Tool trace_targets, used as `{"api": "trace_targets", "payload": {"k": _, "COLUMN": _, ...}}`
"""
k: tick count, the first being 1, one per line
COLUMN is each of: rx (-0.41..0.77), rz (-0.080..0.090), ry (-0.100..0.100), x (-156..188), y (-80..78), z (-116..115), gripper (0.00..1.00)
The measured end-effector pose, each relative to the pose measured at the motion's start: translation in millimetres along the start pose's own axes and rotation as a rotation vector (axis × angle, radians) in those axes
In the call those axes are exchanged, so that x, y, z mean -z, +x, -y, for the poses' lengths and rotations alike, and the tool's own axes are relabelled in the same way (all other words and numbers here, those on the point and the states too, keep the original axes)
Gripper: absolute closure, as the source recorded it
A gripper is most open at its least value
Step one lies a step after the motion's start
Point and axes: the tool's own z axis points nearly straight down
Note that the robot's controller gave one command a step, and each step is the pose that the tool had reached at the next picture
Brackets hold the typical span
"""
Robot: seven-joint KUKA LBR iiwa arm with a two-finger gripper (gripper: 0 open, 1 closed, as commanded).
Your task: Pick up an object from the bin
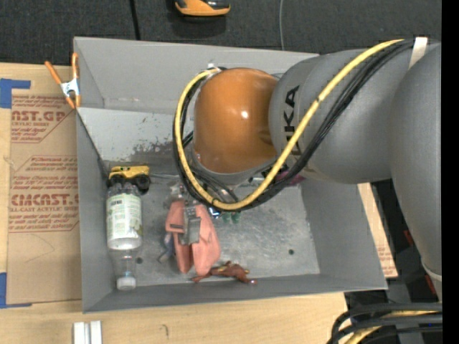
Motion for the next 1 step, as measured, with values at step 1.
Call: {"api": "trace_targets", "payload": {"k": 1, "rx": 0.019, "rz": 0.004, "ry": -0.001, "x": 71.3, "y": -19.7, "z": 17.6, "gripper": 1.0}}
